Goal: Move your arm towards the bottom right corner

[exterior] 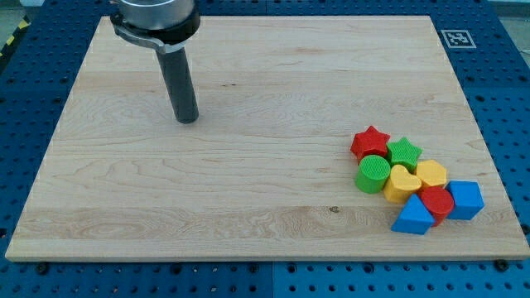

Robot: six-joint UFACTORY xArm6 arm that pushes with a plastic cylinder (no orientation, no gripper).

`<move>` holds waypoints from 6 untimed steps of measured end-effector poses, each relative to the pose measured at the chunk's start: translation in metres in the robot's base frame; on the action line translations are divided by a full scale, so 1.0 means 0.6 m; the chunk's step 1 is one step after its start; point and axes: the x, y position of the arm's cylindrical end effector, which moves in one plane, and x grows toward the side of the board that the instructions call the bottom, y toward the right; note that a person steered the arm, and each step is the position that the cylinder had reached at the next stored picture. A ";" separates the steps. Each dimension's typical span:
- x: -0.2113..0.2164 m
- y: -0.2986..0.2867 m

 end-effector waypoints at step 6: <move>0.062 0.649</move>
